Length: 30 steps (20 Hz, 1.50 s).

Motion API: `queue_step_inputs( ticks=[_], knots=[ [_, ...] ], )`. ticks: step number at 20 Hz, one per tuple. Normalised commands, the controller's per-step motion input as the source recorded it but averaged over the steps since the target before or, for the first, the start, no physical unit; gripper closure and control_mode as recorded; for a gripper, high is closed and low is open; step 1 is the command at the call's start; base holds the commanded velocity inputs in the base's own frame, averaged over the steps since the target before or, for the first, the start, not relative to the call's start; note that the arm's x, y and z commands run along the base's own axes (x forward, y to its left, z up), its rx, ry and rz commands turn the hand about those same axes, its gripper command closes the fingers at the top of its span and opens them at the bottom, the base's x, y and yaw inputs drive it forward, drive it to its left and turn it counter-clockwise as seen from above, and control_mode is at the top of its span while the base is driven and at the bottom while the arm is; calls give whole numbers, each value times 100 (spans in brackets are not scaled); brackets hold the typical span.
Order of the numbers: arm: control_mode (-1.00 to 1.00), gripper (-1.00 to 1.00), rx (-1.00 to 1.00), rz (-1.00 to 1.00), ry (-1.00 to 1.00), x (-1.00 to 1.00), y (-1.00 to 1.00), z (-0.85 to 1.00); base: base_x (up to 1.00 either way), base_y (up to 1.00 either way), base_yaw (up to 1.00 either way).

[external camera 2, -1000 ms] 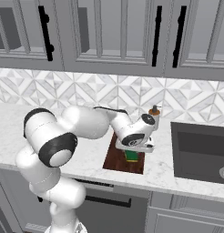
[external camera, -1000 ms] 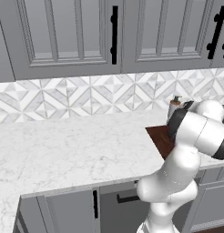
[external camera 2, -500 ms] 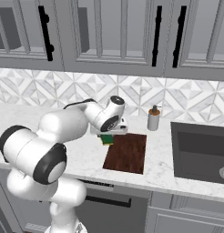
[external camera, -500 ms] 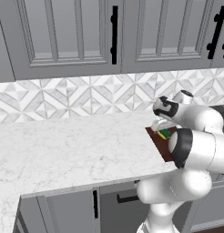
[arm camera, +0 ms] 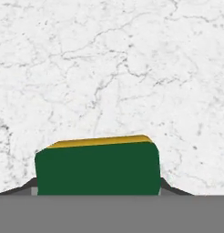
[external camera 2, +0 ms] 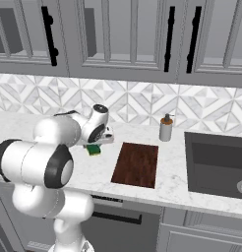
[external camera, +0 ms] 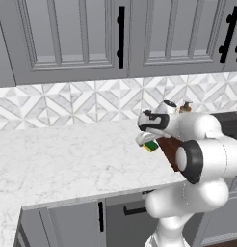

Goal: Pick up the sponge from the counter and clean the cutting board by briefly scrubbing or pressing down on the cutting board. Once finished, release the sponge.

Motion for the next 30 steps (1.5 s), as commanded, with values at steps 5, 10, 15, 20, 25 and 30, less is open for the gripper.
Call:
queue_step_inputs(
  ticks=[5,10,15,20,25,30],
  knots=[
    [-100,-100,0,2,0,21,53,-57,0,0,0],
    [-100,-100,-1,3,0,-7,4,55,0,0,0],
    [-100,-100,0,14,0,-8,-1,76,0,0,0],
    [-100,-100,-2,17,0,-14,-13,70,0,0,0],
    [-100,-100,-1,8,-4,-92,-3,89,0,0,0],
    [-100,-100,-2,-1,-11,-100,0,61,0,0,0]
  ],
)
